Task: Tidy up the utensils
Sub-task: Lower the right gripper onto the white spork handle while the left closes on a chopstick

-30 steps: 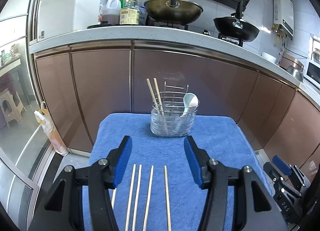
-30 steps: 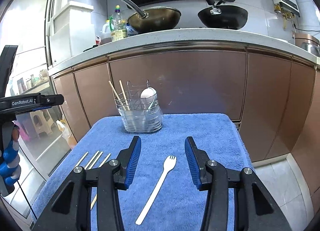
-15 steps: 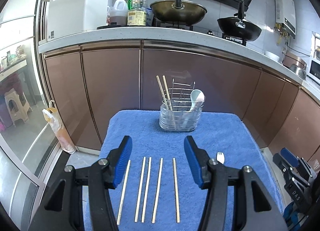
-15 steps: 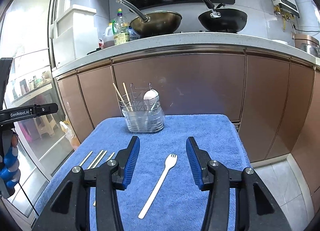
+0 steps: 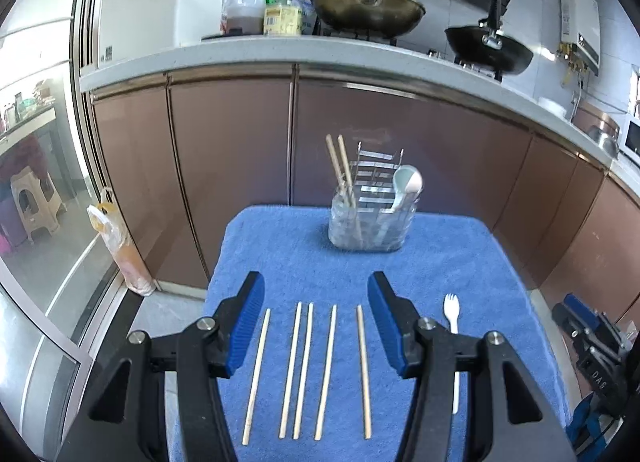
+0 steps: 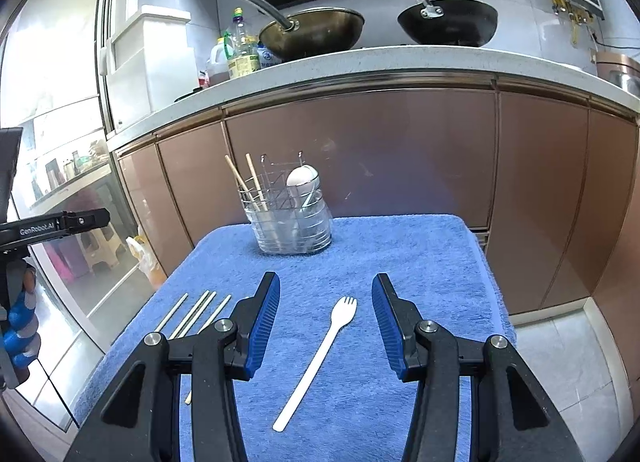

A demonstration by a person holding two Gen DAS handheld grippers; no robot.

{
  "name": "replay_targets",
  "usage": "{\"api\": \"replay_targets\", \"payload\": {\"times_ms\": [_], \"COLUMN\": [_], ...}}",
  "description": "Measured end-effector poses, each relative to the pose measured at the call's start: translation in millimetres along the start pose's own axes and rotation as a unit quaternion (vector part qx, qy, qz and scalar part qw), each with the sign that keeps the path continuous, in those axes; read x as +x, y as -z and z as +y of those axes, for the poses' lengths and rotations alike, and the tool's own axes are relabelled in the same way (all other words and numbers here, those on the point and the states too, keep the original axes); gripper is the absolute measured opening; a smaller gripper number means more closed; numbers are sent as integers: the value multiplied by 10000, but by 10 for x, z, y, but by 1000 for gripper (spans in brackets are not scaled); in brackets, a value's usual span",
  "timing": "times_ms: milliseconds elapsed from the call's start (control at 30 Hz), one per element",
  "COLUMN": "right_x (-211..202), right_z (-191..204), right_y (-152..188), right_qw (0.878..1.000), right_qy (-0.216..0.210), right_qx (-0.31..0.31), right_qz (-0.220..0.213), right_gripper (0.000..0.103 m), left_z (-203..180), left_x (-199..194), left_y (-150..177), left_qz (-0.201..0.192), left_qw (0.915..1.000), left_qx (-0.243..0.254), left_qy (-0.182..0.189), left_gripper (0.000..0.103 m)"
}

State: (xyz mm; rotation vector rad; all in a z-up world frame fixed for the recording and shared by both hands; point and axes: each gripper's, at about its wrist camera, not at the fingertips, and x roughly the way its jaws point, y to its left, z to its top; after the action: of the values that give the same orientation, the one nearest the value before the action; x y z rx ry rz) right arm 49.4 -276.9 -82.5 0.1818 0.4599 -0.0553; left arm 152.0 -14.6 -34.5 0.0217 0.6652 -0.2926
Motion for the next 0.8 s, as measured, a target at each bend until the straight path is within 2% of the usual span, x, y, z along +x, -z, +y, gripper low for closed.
{"api": "replay_targets", "payload": {"times_ms": [200,233,400,467,500,600,800], "right_x": [190,225,577,731,826,1065,1419], "right_z": [0,-12,-192,-257,-289,-320,-376], "right_y": [36,48,137,180,206,256,227], "right_qw": [9989,9985,9914,9862,9831,9779,9706], "right_qy": [-255,-295,-528,-663,-698,-606,-661], "right_qx": [36,73,417,544,602,542,606], "right_qz": [384,446,1125,1415,1584,1928,2235], "right_gripper": [47,47,46,46,46,45,38], "left_z": [140,171,287,325,336,357,358], "left_x": [356,440,863,1055,1126,1336,1676], "left_y": [114,131,167,179,190,201,203], "left_qz": [694,842,1515,1824,1930,2200,2536], "left_qw": [9975,9963,9876,9817,9795,9733,9660], "left_qx": [-40,-83,-223,-281,-314,-312,-188], "left_qy": [78,120,337,463,491,566,462], "left_gripper": [51,48,45,45,41,38,37]}}
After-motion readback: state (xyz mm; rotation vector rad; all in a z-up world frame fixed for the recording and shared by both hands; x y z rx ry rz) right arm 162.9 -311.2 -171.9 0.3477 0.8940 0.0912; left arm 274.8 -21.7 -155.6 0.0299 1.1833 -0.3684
